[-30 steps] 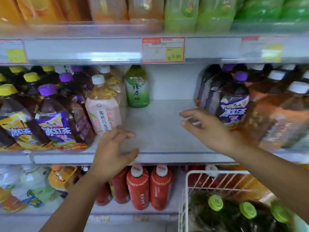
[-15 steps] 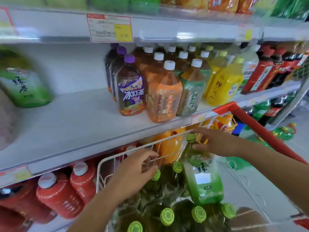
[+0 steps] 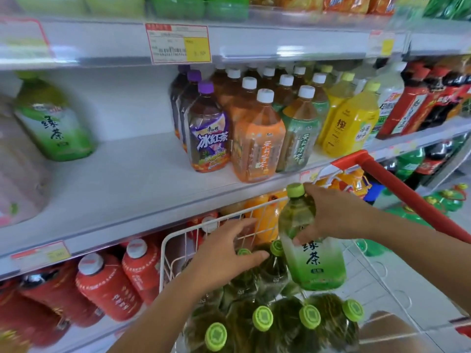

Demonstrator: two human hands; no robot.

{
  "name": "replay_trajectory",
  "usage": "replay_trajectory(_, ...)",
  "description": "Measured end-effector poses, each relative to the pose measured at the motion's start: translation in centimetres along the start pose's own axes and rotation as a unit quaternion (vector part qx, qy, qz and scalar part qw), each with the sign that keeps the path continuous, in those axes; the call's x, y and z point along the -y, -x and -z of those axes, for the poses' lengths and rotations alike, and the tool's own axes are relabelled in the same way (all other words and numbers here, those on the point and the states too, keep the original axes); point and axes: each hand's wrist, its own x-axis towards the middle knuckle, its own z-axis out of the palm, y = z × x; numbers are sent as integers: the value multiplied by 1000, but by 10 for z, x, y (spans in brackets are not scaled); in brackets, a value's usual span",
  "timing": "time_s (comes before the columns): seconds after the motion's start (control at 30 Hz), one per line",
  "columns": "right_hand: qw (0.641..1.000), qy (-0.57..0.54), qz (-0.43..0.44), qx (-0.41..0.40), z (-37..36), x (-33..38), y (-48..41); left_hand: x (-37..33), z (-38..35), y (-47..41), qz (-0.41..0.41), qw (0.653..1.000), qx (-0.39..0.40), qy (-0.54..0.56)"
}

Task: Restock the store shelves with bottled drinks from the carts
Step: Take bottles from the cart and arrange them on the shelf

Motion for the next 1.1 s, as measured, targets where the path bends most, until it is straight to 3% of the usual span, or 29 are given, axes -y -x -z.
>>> replay_trajectory(0.1,997,-30,46,-59,34,27,20,-19,7,0,-5,995,44,91)
replay_trajectory(0.23,970,-165,158,-81,48,69,23,-26,37,6,-33,975,-39,218)
replay_trajectory(0.4,883,-349,306,-74,27,133,3,2,108,46,-41,953,-187,233)
replay_trajectory(0.5,842,-425,331,8,6,168,-20,23,153,66,-38,947,-233,219)
replay_trajectory(0.6,810,-476,341,-22,-4,204,-53,36,188,74,-46,947,-242,205)
replay_trajectory(0.73,790,-500,349,-71,-6,246,-95,67,219,74,2,955,-264,137)
replay_trajectory(0.9,793,-504,327,-99,-16,273,-152,136,224,112,89,929,-346,-93)
replay_trajectory(1.1,790,-522,309,-86,-16,295,-209,192,212,140,83,898,-354,-248)
